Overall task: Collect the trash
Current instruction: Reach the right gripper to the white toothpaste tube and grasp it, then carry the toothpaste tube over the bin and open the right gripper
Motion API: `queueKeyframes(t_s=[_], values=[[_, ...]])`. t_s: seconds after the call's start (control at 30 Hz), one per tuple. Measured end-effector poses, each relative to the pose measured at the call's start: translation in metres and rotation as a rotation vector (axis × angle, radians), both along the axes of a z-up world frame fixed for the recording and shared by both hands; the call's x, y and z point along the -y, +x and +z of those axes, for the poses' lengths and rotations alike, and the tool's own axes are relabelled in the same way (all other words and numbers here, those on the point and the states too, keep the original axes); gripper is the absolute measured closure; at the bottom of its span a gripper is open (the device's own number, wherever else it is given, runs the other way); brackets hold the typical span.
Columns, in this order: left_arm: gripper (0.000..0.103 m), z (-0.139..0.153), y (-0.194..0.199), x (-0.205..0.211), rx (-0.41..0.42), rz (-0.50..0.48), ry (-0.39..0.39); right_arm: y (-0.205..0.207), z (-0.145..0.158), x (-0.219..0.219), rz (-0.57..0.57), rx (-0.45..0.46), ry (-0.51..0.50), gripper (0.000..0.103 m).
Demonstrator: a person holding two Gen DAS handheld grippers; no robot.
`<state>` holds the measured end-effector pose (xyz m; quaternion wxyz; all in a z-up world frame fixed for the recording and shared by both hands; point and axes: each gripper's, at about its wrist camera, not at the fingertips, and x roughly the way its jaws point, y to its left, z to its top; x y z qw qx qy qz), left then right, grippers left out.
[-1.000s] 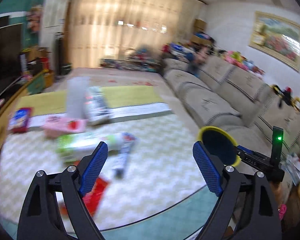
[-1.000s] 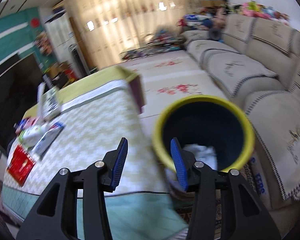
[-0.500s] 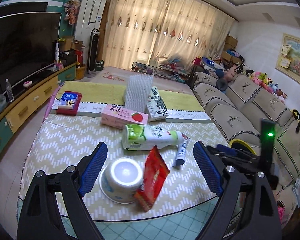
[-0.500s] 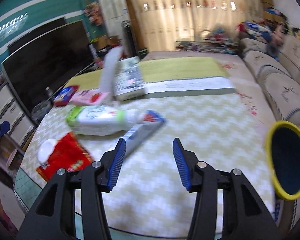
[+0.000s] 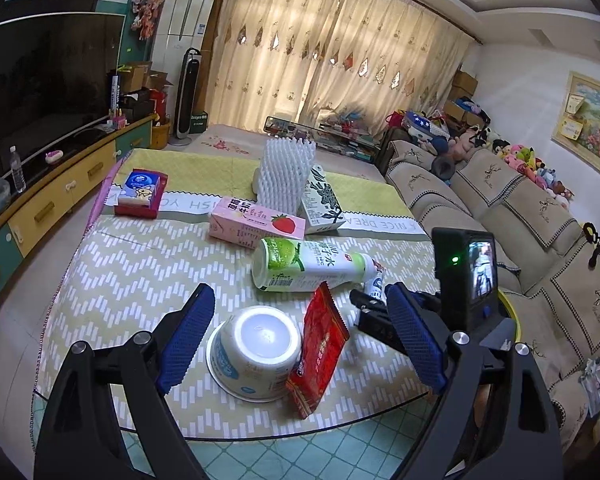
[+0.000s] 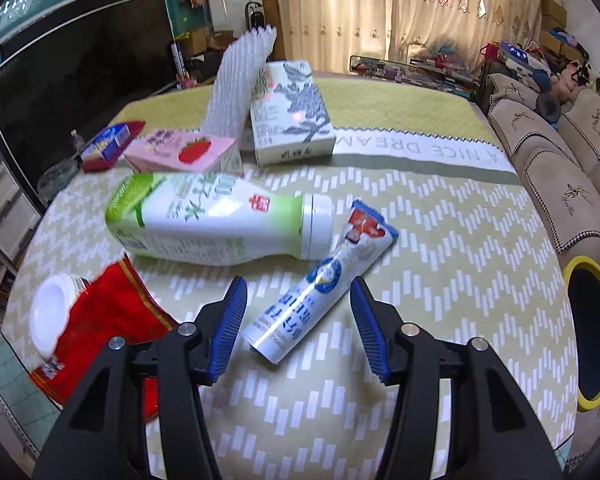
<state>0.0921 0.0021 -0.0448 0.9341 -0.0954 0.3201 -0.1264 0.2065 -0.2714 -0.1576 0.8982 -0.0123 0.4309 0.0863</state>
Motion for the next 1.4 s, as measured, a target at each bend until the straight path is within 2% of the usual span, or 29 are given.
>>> queueKeyframes(t_s=[0.2,0.33,0.5,0.6,0.73,0.87,1.1,1.23,1.4], values=[[0.016,-0.003,0.002,0.006,-0.007,-0.009,0.002,-0.004,-0.008,0.012,-0.001,-0.02,-0.02,0.052],[0.016,-0.005,0.004,0.008,-0.011,-0.012,0.0,-0.005,-0.005,0.037,-0.058,-0.008,-0.039,0.052],[0.016,-0.007,0.007,0.012,-0.015,-0.018,0.0,0.002,-0.006,0.055,-0.07,-0.025,0.014,0.053],[0.016,-0.007,0.008,0.013,-0.017,-0.02,0.002,0.004,-0.009,0.052,-0.052,-0.036,0.026,0.059],[0.016,-0.008,0.009,0.014,-0.019,-0.024,0.003,0.006,-0.012,0.046,-0.039,-0.042,0.019,0.084],[0.016,-0.009,0.011,0.014,-0.027,-0.024,0.001,0.005,-0.011,0.051,-0.035,-0.05,0.059,0.089],[0.016,-0.014,0.014,0.013,-0.04,-0.019,-0.007,-0.009,0.0,0.078,-0.045,-0.036,0.15,0.091],[0.016,-0.014,0.015,0.017,-0.043,-0.022,-0.005,-0.021,0.012,0.1,-0.069,0.003,0.181,0.091],[0.016,-0.017,0.016,0.026,-0.047,-0.046,0.003,-0.034,0.024,0.141,-0.149,0.05,0.188,0.091]])
